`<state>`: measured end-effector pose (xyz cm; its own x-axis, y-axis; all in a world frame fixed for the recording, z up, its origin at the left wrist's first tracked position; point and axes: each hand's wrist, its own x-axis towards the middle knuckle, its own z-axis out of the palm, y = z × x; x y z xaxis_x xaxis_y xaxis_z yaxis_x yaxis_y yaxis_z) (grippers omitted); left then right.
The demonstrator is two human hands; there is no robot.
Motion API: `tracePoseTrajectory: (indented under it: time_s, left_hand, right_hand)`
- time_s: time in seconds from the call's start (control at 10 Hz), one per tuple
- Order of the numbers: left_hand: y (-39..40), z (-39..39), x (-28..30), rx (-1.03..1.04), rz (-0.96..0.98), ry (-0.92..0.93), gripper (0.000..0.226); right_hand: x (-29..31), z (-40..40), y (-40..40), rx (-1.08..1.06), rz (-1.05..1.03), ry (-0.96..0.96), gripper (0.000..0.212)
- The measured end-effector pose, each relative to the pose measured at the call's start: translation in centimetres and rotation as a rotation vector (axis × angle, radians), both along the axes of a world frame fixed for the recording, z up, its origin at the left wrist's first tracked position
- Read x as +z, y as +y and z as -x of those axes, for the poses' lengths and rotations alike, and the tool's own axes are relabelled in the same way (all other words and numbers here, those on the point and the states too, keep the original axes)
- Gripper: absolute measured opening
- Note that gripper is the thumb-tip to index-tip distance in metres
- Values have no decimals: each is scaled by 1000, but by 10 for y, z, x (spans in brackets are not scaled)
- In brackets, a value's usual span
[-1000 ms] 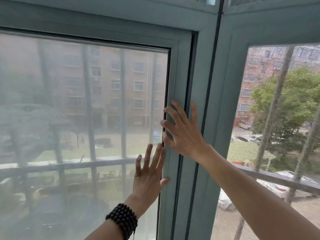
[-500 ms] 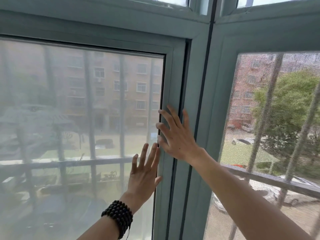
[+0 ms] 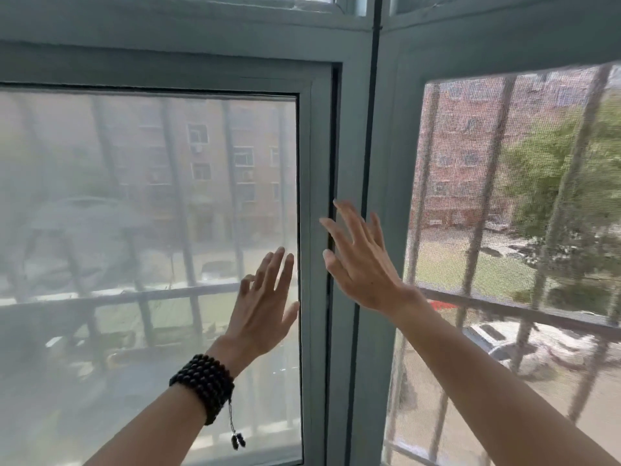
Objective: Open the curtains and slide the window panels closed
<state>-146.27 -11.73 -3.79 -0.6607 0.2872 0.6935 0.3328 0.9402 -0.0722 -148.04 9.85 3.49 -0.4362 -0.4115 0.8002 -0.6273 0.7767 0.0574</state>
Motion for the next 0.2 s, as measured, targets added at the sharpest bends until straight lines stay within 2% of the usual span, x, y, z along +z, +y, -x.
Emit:
tracePoseTrajectory:
  time_s: [0.2]
  left_hand:
    - [-4, -56, 14, -65, -44, 51, 90]
  right_hand:
    - [-6, -62, 12, -54, 24, 14, 56]
